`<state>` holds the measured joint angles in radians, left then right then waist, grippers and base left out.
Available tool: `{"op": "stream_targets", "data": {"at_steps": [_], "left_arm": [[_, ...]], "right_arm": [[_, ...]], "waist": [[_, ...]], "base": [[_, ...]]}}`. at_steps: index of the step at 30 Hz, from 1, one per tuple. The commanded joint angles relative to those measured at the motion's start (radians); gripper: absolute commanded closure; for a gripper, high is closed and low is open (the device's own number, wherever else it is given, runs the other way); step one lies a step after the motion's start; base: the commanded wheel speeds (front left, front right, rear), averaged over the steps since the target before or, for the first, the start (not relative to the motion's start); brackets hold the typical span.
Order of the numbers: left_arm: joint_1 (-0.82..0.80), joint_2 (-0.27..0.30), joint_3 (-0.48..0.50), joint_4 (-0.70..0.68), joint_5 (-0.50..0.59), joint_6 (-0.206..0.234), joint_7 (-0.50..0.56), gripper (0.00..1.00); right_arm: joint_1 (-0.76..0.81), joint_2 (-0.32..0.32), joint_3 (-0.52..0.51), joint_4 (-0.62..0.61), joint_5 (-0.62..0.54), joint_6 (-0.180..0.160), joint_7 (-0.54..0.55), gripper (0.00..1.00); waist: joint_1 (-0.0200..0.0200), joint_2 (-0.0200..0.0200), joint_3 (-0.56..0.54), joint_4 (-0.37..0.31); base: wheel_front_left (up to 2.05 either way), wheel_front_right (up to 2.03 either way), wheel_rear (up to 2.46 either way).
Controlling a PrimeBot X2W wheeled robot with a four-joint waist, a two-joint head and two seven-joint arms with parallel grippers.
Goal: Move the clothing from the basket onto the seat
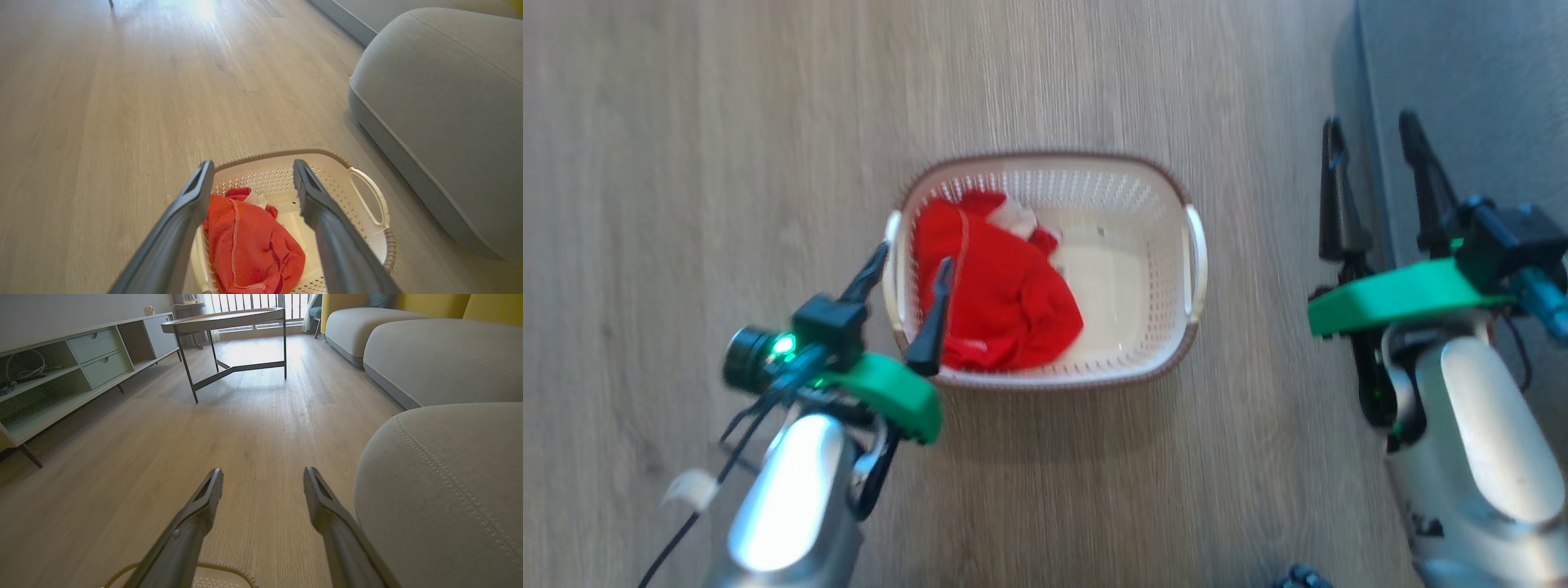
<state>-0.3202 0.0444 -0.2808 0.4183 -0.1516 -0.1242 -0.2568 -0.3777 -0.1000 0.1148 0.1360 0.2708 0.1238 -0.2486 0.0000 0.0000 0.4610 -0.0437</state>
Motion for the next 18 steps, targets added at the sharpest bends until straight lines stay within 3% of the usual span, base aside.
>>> {"op": "stream_targets", "data": {"at_steps": [1, 8, 18], "left_arm": [[-0.044, 0.006, -0.008, -0.003, 0.013, -0.006, -0.005, 0.0], [-0.177, 0.012, -0.149, 0.111, 0.023, -0.006, -0.005, 0.0], [-0.372, 0.019, -0.263, 0.301, 0.057, -0.006, -0.005, 0.0]], "right_arm": [[-0.027, 0.013, 0.022, -0.041, -0.011, 0.007, -0.013, 0.0], [-0.085, 0.025, 0.038, -0.057, -0.016, 0.007, -0.013, 0.0], [-0.124, 0.04, 0.05, -0.068, -0.016, 0.007, -0.013, 0.0]], "waist": [[0.0, 0.0, 0.09, -0.022], [0.0, 0.0, 0.216, -0.053], [0.0, 0.0, 0.343, -0.095]], "base": [[0.0, 0.0, 0.0], [0.0, 0.0, 0.0], [0.0, 0.0, 0.0]]}}
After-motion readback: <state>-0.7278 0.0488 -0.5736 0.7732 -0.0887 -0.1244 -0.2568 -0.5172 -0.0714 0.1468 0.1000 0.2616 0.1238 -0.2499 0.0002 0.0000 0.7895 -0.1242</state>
